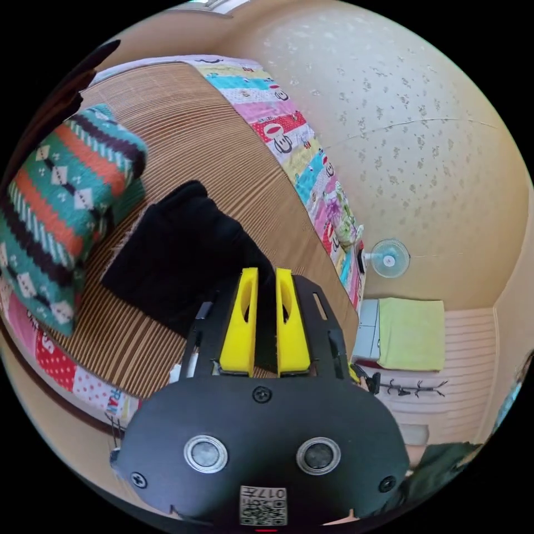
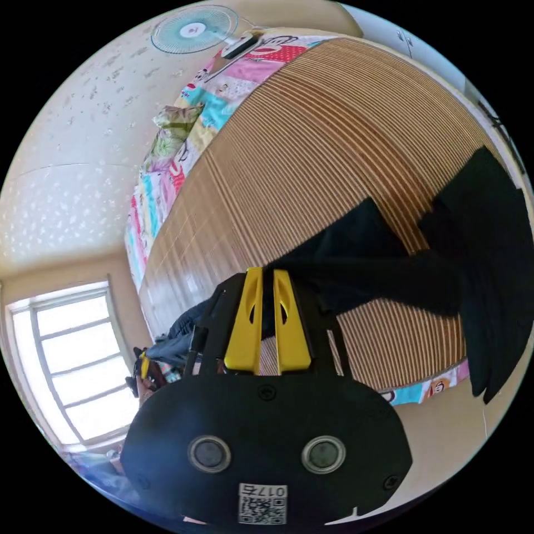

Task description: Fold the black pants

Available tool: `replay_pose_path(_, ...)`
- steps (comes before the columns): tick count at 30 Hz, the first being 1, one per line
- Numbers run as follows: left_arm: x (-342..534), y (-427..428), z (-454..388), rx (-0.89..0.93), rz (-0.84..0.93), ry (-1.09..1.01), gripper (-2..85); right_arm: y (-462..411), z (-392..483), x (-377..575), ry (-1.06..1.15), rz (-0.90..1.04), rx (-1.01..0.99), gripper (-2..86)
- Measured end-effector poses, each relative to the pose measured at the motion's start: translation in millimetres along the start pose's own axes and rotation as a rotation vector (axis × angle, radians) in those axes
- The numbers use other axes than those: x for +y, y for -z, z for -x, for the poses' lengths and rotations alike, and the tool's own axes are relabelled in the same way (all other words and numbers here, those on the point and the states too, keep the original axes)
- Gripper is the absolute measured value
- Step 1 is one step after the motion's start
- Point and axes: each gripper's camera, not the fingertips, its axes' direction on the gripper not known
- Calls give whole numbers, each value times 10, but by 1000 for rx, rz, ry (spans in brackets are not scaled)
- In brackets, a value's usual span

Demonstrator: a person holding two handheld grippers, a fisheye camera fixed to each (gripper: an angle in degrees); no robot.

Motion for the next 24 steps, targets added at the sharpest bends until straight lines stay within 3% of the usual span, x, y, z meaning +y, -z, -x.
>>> replay_pose_path(2,-91,-236,-80,-13,-73,14,49,-79,173,-193,-51,-40,99,49)
replay_pose_path(4,-173,-577,-162,-36,-12,23,55,-244,343,-325,-32,-7,148,40)
replay_pose_path(7,-145,-1251,-392,-74,220,-117,61,-710,544,-372,93,152,181,17)
replay_pose_path(11,332,-2077,-479,-410,627,-380,39,-1494,355,55,199,436,403,7)
replay_pose_path(14,643,-2106,-446,-497,642,-506,0,-1496,187,516,259,365,419,5)
replay_pose_path(19,704,-1948,-268,-449,666,-345,-8,-1374,-252,1062,172,386,329,7)
replay_pose_path(24,820,-1751,-73,-433,777,-238,-5,-922,-1197,1576,-264,224,-25,15)
